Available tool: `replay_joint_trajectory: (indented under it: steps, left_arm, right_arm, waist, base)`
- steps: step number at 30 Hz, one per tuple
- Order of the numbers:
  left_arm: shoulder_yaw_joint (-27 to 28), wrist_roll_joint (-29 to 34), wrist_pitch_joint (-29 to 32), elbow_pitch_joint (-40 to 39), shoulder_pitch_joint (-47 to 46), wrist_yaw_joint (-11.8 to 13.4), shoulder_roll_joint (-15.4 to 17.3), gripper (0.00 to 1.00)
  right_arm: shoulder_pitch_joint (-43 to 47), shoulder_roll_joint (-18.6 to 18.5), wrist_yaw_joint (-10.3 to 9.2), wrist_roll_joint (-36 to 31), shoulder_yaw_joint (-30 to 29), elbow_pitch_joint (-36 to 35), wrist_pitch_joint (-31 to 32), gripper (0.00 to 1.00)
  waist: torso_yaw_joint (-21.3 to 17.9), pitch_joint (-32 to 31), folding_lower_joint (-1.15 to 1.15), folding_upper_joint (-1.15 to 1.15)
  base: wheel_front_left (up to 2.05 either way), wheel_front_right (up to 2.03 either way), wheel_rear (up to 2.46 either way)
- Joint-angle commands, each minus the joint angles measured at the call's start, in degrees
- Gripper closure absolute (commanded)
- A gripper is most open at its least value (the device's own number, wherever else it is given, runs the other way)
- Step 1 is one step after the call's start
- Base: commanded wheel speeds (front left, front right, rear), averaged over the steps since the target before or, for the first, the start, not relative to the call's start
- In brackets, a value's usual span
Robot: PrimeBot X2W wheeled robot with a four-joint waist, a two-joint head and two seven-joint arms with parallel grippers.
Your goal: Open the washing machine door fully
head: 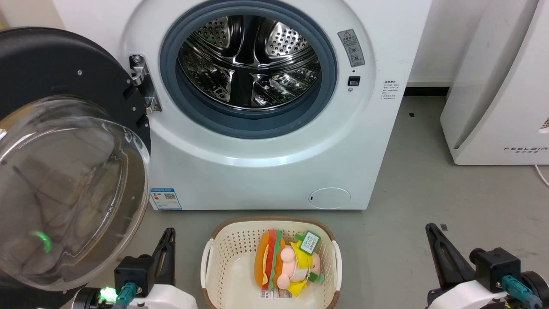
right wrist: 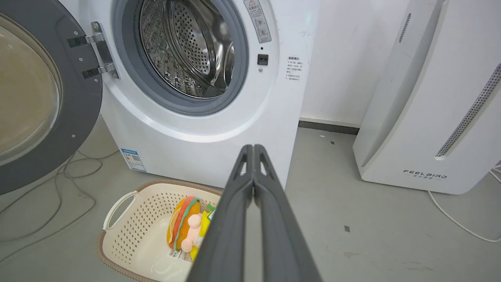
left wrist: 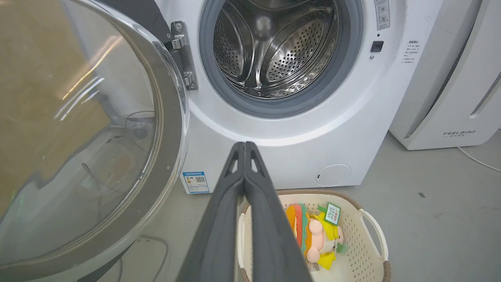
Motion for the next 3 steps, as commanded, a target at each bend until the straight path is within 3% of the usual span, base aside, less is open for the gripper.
replay_joint_trajectory:
  steps: [1, 3]
  left_arm:
    - [0.40, 0.65, 0.17, -0.31, -1.05, -0.52, -0.33, 1.00]
    - [0.60, 0.84, 0.29, -0.35, -1.16, -0.67, -0.47, 1.00]
  right_arm:
    - [-0.88, 0.12, 0.02, -0.26, 0.13, 0.28, 0.04, 1.00]
    - [-1.05, 0.12, 0.02, -0.34, 0.15, 0.37, 0.04, 1.00]
  waist:
    - [-0.01, 0.03, 0.00, 0.00]
    - [-0.03, 0.08, 0.00, 0.00]
  base:
    - [0.00, 0.00, 0.00]
    - [0.00, 0.00, 0.00]
